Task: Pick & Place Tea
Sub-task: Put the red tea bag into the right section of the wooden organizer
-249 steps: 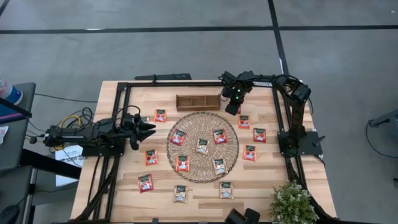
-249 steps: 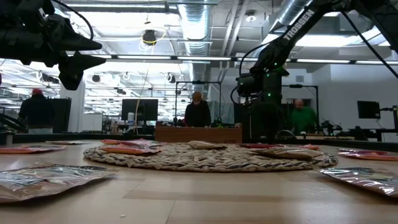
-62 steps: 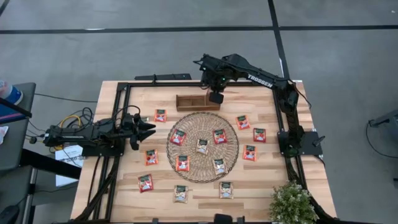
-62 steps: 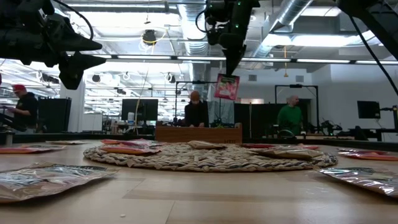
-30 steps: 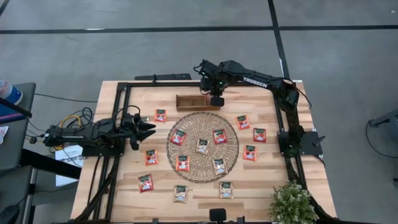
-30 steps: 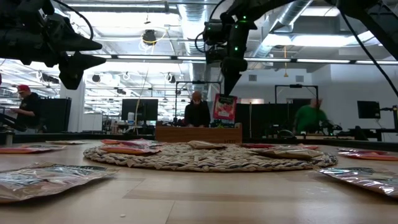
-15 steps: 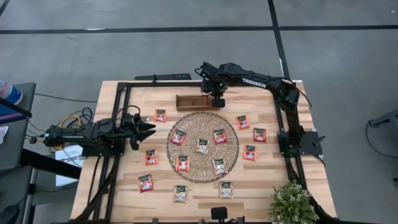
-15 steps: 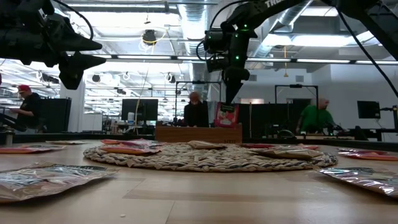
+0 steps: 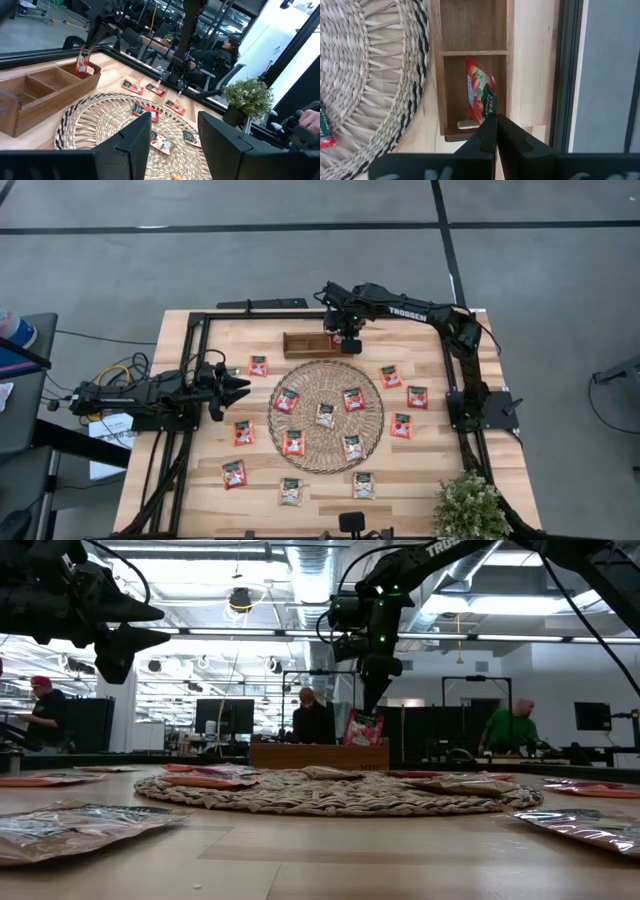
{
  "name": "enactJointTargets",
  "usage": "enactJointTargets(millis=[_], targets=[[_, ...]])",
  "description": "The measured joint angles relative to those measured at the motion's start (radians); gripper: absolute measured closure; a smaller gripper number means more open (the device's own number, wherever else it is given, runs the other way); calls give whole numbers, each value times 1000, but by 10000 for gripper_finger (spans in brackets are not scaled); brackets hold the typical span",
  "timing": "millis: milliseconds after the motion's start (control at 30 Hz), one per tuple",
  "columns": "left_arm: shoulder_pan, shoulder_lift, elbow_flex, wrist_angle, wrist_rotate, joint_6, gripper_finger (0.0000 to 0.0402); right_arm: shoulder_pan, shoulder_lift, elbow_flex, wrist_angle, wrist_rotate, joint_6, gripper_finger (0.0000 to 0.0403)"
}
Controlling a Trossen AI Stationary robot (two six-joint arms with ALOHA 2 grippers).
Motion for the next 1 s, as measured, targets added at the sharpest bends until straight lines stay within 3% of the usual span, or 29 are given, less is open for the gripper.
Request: enactJointTargets(millis=[800,1000], targets=[[0,0,0,0,0,0,247,2,0,0,-15,-1,8,403],[0,0,0,0,0,-1,247,10,54,-1,-49,5,3,403]])
